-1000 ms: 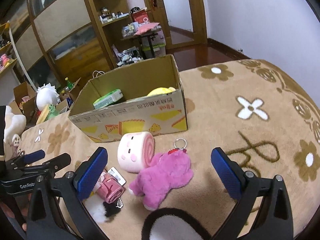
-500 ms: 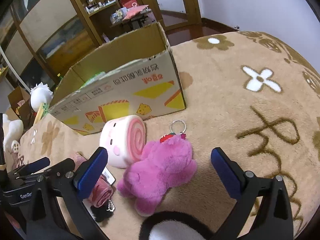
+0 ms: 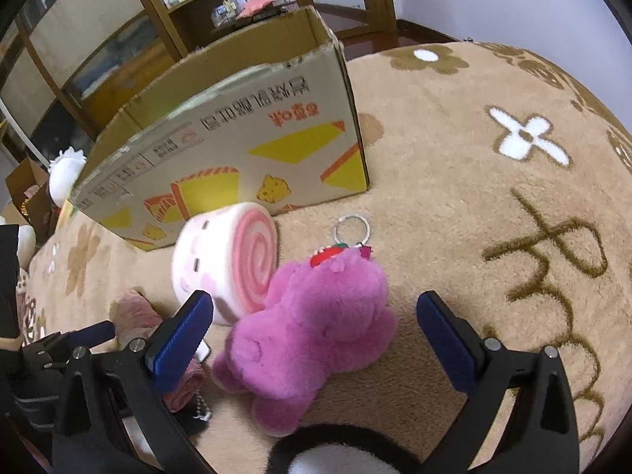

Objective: Organize soft objects
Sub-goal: 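Close right tool on pink bear plush while left tool closes on pink wrapped package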

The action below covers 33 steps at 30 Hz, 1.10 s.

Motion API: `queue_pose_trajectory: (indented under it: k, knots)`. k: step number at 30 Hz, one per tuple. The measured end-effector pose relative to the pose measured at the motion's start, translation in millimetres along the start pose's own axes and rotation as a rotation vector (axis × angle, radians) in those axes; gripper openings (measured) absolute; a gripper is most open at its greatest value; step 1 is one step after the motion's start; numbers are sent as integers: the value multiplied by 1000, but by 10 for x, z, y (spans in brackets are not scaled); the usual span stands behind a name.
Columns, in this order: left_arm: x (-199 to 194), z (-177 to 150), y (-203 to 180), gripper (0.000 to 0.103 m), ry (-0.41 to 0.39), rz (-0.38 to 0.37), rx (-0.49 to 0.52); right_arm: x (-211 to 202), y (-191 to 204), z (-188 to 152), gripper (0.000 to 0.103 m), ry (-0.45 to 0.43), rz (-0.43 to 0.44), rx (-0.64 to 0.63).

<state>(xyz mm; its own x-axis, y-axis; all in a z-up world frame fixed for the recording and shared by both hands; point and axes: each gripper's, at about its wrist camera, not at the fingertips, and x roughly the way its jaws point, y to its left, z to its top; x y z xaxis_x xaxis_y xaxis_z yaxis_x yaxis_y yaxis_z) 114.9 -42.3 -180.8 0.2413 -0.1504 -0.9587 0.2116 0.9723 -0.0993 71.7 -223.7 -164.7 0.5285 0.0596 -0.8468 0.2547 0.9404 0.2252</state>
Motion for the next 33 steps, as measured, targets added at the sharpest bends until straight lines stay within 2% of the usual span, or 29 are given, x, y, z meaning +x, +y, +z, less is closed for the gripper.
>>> queue_pose_trajectory:
  k: [6,8,13,18,26,29,31,33]
  knots:
    - [72,12,-28,98,-4,14,0,112,-32,-33,102,38,2,13]
    - [109,5,-26,92,-3,25,-9,131,-46,-42,98,42,-2,12]
    - [111,-12,43,84,-12,-1,-41,133,-6,-55,88,44,9,-16]
    - [35,-27,78,78,-35,1,-36,133,16,-77,89,58,21,-12]
    - [-83,-74,113,74,-64,18,-38,114,17,-120,89,71,21,-24]
    - [-152,-36,77,70,-80,22,-37,112,35,-141,87,73,18,-34]
    - [-180,-15,59,68,-88,16,-36,109,49,-155,82,75,20,-45]
    - [-199,-12,63,60,-89,-1,-39,97,50,-166,79,72,24,-50]
